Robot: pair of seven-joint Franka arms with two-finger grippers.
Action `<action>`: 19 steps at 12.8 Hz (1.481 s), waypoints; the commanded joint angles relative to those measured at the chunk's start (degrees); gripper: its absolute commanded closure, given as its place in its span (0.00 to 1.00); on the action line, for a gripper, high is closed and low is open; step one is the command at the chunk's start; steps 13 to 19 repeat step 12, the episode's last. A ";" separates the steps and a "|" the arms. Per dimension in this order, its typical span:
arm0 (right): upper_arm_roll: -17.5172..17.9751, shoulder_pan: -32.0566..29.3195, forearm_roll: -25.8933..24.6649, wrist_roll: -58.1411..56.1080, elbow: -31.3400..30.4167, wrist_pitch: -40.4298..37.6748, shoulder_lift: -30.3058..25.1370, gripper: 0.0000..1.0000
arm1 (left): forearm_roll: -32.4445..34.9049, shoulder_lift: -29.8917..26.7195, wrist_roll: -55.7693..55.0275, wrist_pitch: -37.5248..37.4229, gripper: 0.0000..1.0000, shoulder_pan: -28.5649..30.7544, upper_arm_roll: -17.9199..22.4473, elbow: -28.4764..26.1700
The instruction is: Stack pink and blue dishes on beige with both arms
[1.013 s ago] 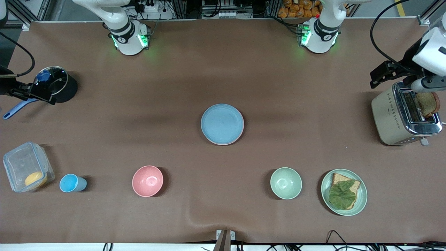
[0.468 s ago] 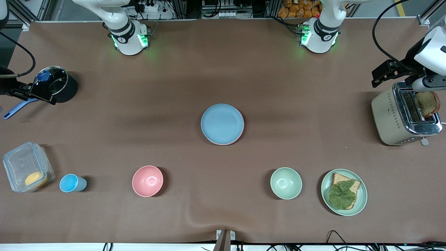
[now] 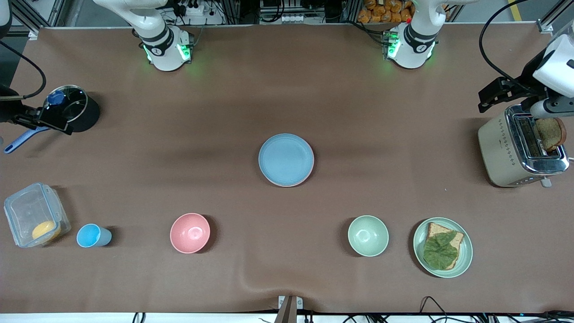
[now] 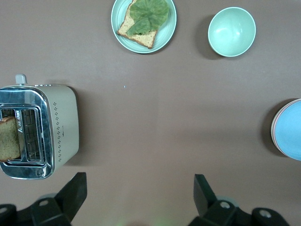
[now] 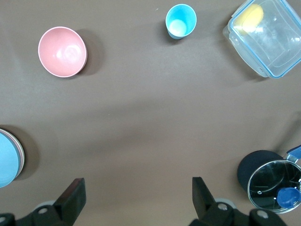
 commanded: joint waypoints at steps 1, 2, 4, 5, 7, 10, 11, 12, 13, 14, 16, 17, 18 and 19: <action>0.21 0.19 -1.18 1.04 -0.55 0.14 -0.46 0.00 | -0.48 -0.19 0.67 -0.64 0.00 -0.04 0.27 0.01; 0.21 0.19 -1.18 1.13 -0.55 0.14 -0.46 0.00 | -0.39 -0.19 0.58 -0.64 0.00 -0.04 0.35 0.01; 0.21 0.19 -1.18 1.04 -0.55 0.14 -0.46 0.00 | -0.48 -0.11 0.41 -1.07 0.00 -0.04 0.36 0.01; 0.21 0.19 -1.18 1.04 -0.55 0.14 -0.46 0.00 | -0.48 -0.19 0.32 -1.08 0.00 -0.04 0.36 0.01; 0.21 0.19 -1.18 1.04 -0.55 0.06 -0.46 0.00 | -0.39 -0.11 -0.38 -1.08 0.00 -0.04 0.36 0.01; 0.21 0.19 -1.18 1.13 -0.55 -0.38 -0.46 0.00 | -0.31 -0.11 -0.38 -1.08 0.00 -0.04 0.36 -0.08; 0.21 0.19 -1.18 1.13 -0.55 -0.38 -0.46 0.00 | -0.31 -0.02 -0.47 -1.08 0.00 -0.04 0.36 -0.17; 0.21 0.19 -1.18 1.13 -0.55 -0.38 -0.46 0.00 | -0.31 -0.10 -0.47 -1.16 0.00 -0.04 0.44 -0.34; 0.21 0.19 -1.18 1.13 -0.55 -0.38 -0.46 0.00 | -0.31 -0.10 -0.47 -1.16 0.00 -0.04 0.44 -0.34; 0.21 0.19 -1.18 1.13 -0.55 -0.38 -0.46 0.00 | -0.31 -0.10 -0.47 -1.16 0.00 -0.04 0.44 -0.34; 0.21 0.19 -1.18 1.13 -0.55 -0.38 -0.46 0.00 | -0.31 -0.10 -0.47 -1.16 0.00 -0.04 0.44 -0.34; 0.21 0.19 -1.18 1.13 -0.55 -0.38 -0.46 0.00 | -0.31 -0.10 -0.47 -1.16 0.00 -0.04 0.44 -0.34; 0.21 0.19 -1.18 1.13 -0.55 -0.38 -0.46 0.00 | -0.31 -0.10 -0.47 -1.16 0.00 -0.04 0.44 -0.34; 0.21 0.19 -1.18 1.13 -0.55 -0.38 -0.46 0.00 | -0.31 -0.10 -0.47 -1.16 0.00 -0.04 0.44 -0.34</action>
